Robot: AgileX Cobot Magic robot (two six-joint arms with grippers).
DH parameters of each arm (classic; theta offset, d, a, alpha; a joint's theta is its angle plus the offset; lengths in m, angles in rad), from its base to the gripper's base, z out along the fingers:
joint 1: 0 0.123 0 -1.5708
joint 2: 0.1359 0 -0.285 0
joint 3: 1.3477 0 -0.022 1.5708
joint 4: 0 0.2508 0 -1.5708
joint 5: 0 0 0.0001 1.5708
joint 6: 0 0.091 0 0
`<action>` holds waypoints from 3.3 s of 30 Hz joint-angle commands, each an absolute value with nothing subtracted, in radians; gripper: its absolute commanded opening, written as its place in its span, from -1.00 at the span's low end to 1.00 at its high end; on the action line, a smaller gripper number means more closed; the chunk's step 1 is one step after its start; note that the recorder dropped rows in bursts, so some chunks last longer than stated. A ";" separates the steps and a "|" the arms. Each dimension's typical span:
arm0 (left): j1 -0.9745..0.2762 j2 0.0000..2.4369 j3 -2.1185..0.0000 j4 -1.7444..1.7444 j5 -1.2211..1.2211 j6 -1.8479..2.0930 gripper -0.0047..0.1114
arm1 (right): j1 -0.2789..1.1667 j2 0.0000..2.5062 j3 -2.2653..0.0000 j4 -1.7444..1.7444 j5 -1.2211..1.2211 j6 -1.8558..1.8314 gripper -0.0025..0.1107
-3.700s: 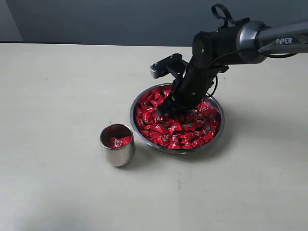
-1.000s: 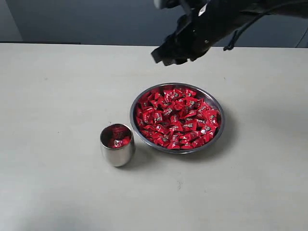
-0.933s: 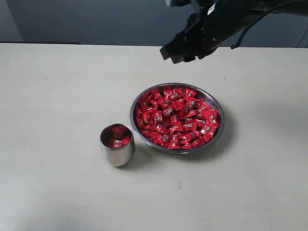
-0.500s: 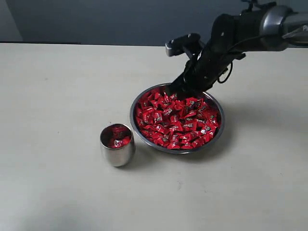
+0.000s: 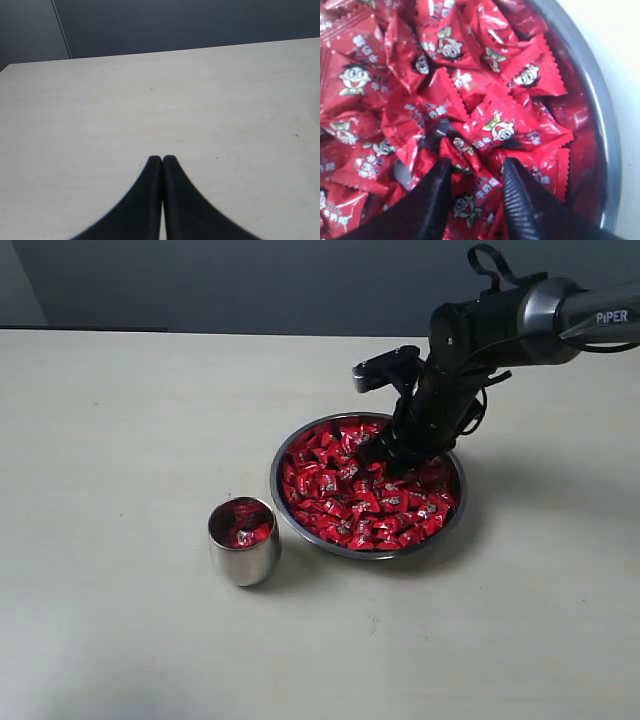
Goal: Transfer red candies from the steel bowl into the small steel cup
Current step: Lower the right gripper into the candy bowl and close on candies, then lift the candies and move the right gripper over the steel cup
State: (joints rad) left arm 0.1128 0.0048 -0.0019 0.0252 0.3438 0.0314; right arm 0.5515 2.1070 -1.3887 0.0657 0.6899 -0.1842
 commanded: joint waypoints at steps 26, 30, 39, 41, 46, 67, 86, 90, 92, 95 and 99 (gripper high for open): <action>0.108 0.000 0.000 0.027 0.334 0.029 -0.91 | 0.548 1.999 -1.392 0.079 0.765 -0.182 -0.36; 0.108 0.000 0.000 0.027 0.334 0.029 -0.91 | 0.548 1.999 -1.392 0.079 0.765 -0.182 -0.36; 0.108 0.000 0.000 0.027 0.334 0.029 -0.91 | 0.548 2.054 -1.350 0.090 0.755 -0.182 -0.36; 0.108 0.000 0.000 0.027 0.334 0.029 -0.91 | 0.548 2.069 -1.350 0.092 0.753 -0.182 -0.36; 0.108 0.000 0.000 0.027 0.334 0.029 -0.91 | 0.548 2.092 -1.350 0.085 0.747 -0.182 -0.36; 0.108 0.000 0.000 0.027 0.334 0.029 -0.91 | 0.548 2.017 -1.353 0.075 0.739 -0.182 -0.97; 0.108 0.000 0.000 0.027 0.334 0.029 -0.91 | 0.621 1.851 -1.353 0.410 0.753 -0.411 -0.97; 0.108 0.000 0.000 0.027 0.334 0.029 -0.91 | 0.712 1.852 -1.353 0.505 0.753 -0.498 -0.97; 0.108 0.000 0.000 0.027 0.334 0.029 -0.91 | 0.755 1.860 -1.353 0.496 0.751 -0.503 -0.97; 0.108 0.000 0.000 0.027 0.334 0.029 -0.91 | 0.810 1.872 -1.353 0.494 0.742 -0.504 -0.97; 0.108 0.000 0.000 0.027 0.334 0.029 -0.91 | 0.852 1.895 -1.353 0.494 0.735 -0.504 -0.97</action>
State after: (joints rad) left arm 0.1128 0.0048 -0.0019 0.0252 0.3438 0.0314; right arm 0.8297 1.8823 -1.3509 0.4939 0.7495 -0.4931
